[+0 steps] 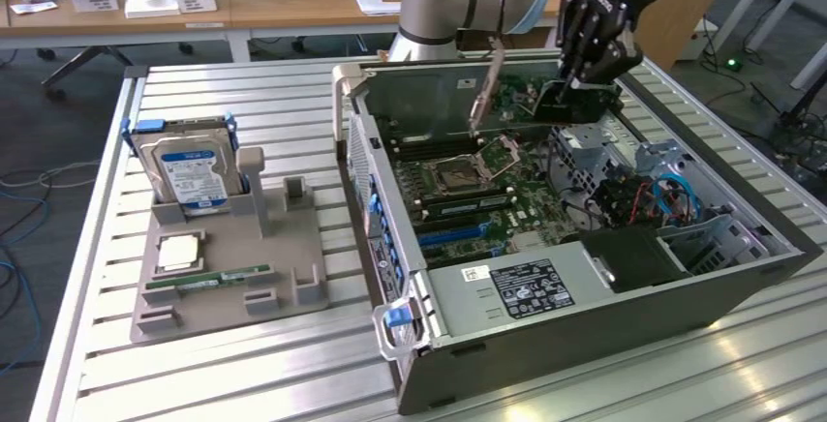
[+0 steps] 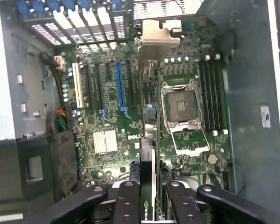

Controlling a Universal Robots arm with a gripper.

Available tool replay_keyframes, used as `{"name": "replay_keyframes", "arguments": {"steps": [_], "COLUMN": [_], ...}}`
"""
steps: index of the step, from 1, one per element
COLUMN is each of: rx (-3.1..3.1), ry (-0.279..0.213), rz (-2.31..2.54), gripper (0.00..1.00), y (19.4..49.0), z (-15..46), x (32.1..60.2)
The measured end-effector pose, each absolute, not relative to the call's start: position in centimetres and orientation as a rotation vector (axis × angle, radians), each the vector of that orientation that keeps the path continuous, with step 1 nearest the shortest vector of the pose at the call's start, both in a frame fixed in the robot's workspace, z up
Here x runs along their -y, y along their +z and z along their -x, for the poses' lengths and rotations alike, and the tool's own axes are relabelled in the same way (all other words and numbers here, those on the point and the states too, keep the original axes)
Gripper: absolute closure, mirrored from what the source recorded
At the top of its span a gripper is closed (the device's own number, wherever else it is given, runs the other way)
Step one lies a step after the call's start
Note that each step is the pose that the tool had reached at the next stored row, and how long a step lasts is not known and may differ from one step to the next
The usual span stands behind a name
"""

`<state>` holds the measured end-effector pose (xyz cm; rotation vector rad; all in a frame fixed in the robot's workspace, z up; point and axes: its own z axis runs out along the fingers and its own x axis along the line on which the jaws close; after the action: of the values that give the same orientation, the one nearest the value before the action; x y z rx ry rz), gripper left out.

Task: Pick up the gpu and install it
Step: 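Insert the gpu into the slot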

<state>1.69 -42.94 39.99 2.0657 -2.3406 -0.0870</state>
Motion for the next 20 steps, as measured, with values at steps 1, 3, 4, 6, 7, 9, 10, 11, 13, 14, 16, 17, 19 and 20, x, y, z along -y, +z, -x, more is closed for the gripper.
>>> {"name": "replay_keyframes", "arguments": {"steps": [1,3,4,6,7,9,10,11,13,14,16,17,19,20], "rx": [2.326,2.293,2.276,2.241,2.226,2.213,2.213,2.212,2.188,2.188,2.188,2.188,2.188,2.188], "ry": [-0.087,-0.086,-0.086,-0.085,-0.085,-0.085,-0.084,-0.084,-0.08,-0.08,-0.08,-0.08,-0.08,-0.08], "rz": [-2.082,-2.116,-2.134,-2.17,-2.184,-2.197,-2.197,-2.197,-2.225,-2.225,-2.225,-2.225,-2.225,-2.225], "gripper": [0.74,0.74,0.74,0.74,0.74,0.74,0.74,0.74,0.74,0.74,0.74,0.74,0.74,0.74], "y": [39.98,39.96,39.95,39.93,39.92,39.93,39.93,39.93,39.92,39.92,39.92,39.92,39.92,39.92], "z": [-1.69,-1.69,-1.69,-1.69,-1.69,-1.69,-1.69,-1.69,-1.68,-1.68,-1.68,-1.68,-1.68,-1.68], "x": [42.94,42.94,42.94,42.94,42.93,42.92,42.92,42.92,42.92,42.92,42.92,42.92,42.92,42.92]}}
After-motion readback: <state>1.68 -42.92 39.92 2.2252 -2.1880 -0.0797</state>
